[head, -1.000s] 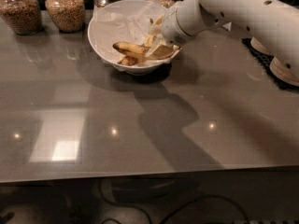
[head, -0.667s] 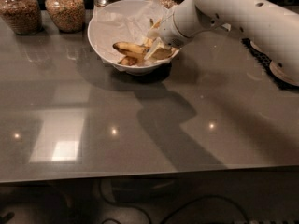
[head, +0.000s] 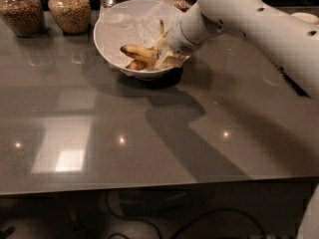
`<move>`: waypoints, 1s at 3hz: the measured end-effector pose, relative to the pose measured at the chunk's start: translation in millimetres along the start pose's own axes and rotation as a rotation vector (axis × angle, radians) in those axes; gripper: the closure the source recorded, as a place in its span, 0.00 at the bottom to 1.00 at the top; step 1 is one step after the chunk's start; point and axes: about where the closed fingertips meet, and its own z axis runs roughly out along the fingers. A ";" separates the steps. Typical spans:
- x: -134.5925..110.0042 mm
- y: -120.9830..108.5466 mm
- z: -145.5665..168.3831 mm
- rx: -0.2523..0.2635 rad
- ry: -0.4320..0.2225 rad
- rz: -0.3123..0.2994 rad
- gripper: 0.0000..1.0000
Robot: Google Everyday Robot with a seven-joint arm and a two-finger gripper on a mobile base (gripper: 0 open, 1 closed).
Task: Pick banana from white bowl
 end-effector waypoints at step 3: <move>-4.7 -8.5 -6.4 0.009 0.012 -0.015 0.97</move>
Offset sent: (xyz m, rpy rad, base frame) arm 0.0122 -0.0030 0.0000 -0.0230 -0.0170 -0.0111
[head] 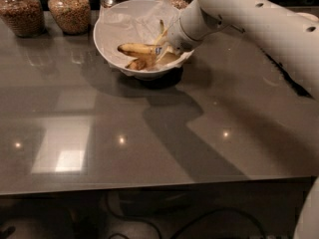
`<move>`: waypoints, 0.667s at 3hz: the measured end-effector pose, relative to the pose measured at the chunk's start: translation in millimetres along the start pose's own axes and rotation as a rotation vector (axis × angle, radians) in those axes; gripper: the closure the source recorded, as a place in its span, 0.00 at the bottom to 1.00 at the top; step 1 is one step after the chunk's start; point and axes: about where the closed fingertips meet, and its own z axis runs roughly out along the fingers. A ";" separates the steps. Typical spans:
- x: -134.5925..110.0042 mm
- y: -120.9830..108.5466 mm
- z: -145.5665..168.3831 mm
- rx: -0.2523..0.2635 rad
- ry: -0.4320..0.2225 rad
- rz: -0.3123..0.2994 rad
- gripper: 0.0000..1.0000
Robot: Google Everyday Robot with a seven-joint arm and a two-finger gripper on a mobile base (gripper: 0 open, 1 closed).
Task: Pick banana from white bowl
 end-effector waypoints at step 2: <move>-25.3 -10.2 -76.9 0.077 -0.040 -0.049 1.00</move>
Offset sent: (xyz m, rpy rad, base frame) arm -0.0622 -0.0397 0.1224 0.0693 -0.1546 0.0230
